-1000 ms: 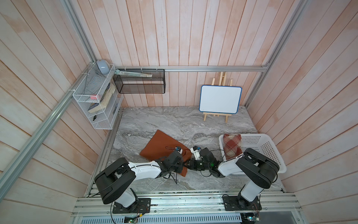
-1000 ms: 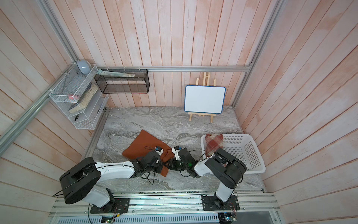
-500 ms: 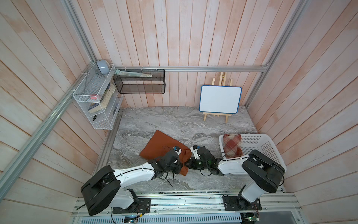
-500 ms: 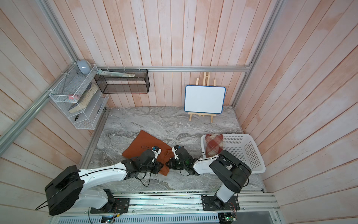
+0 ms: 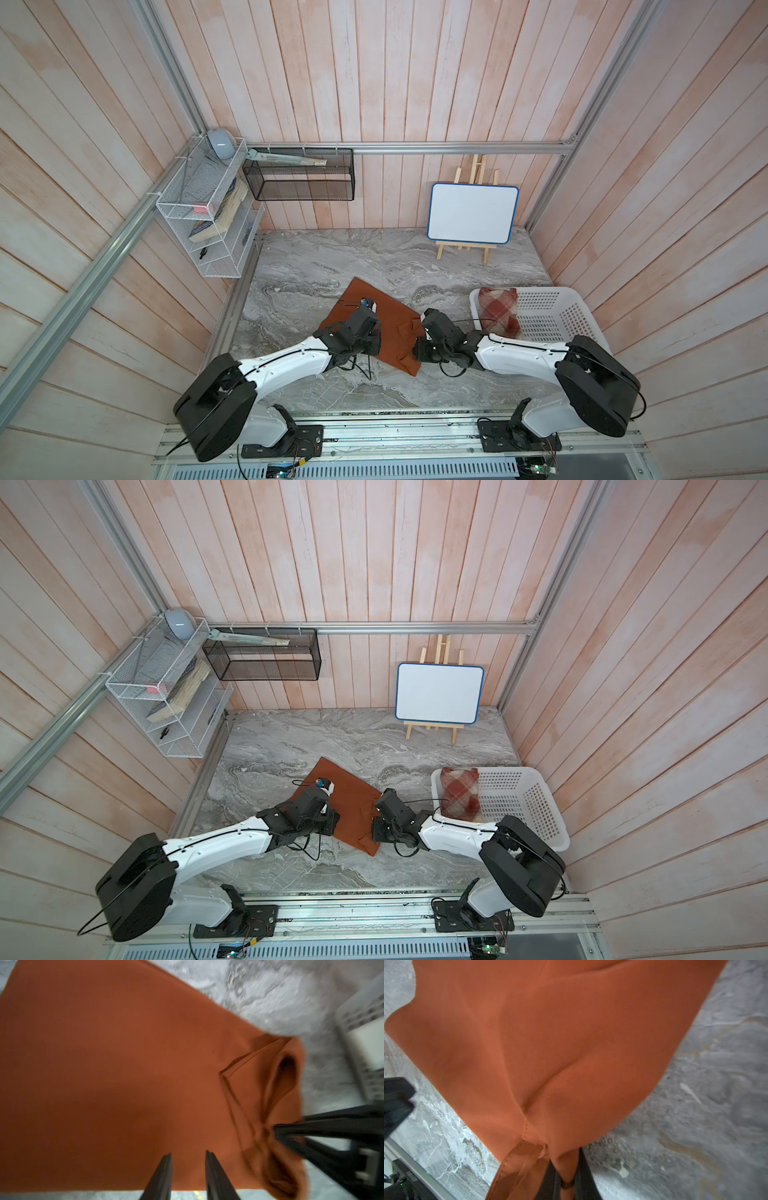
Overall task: Roll up the skirts
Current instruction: Roll the skirt at the center of the board.
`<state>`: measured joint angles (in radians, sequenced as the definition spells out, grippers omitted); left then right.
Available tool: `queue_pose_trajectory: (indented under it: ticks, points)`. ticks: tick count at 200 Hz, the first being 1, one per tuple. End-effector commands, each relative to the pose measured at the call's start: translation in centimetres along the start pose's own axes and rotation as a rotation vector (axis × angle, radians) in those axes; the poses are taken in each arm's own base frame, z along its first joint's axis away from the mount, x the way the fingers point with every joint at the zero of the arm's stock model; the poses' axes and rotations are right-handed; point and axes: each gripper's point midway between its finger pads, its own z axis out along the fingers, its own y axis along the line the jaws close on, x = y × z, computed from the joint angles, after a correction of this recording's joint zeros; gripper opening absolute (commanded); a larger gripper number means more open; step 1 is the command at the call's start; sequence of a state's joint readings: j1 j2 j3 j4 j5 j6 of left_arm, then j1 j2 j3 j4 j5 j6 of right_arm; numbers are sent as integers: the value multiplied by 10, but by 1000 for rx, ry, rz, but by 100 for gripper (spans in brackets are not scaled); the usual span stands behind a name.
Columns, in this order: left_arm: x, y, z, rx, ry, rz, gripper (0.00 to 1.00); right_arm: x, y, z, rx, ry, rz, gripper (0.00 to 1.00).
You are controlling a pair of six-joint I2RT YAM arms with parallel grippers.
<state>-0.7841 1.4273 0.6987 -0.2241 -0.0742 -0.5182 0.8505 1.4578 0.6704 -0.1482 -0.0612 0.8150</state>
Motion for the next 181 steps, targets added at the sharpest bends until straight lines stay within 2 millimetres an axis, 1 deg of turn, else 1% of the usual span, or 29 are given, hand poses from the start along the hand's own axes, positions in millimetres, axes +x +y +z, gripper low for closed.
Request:
queue_pose_trajectory:
  ticks: [1, 13, 27, 44, 74, 79, 82, 90, 96, 104, 111, 116, 133, 143, 147, 156, 181]
  points:
    - [8, 11, 21, -44, 33, -4, 16, 10, -18, -12, 132, 72, -70, 0]
    - [13, 7, 29, -1, 48, -27, 14, 8, -17, -13, 147, 88, -89, 0]
    - [17, 1, 34, 41, 73, -42, 13, 0, -16, -15, 190, 89, -103, 0]
    - [24, -6, 37, 83, 105, -43, 12, -7, -7, -15, 193, 97, -110, 0]
    - [30, -14, 38, 141, 124, -57, 10, -15, 2, -3, 216, 127, -119, 0]
    - [31, -16, 37, 154, 126, -57, 10, -17, 3, -1, 221, 126, -117, 8]
    - [32, -17, 38, 160, 127, -58, 10, -17, 3, -1, 223, 125, -114, 11]
    - [34, -18, 37, 166, 133, -58, 9, -19, 5, 1, 224, 124, -112, 2]
    - [34, -19, 37, 168, 131, -57, 9, -22, 5, 2, 230, 115, -100, 1]
    - [36, -19, 37, 171, 134, -56, 9, -24, 8, 4, 217, 105, -90, 6]
    - [37, -19, 37, 175, 136, -55, 8, -25, 12, 4, 201, 99, -82, 21]
    - [38, -20, 37, 177, 138, -52, 8, -26, 13, 5, 200, 99, -74, 26]
    - [42, -21, 37, 186, 147, -51, 8, -28, 24, 5, 160, 103, -68, 27]
    - [43, -20, 37, 187, 151, -53, 8, -30, 29, 4, 138, 97, -64, 30]
    - [44, -20, 37, 188, 152, -53, 8, -31, 31, 3, 129, 92, -61, 33]
    - [46, -19, 38, 184, 157, -53, 8, -34, 36, 2, 112, 84, -64, 36]
    - [49, -19, 37, 186, 164, -54, 8, -38, 44, 5, 93, 89, -74, 38]
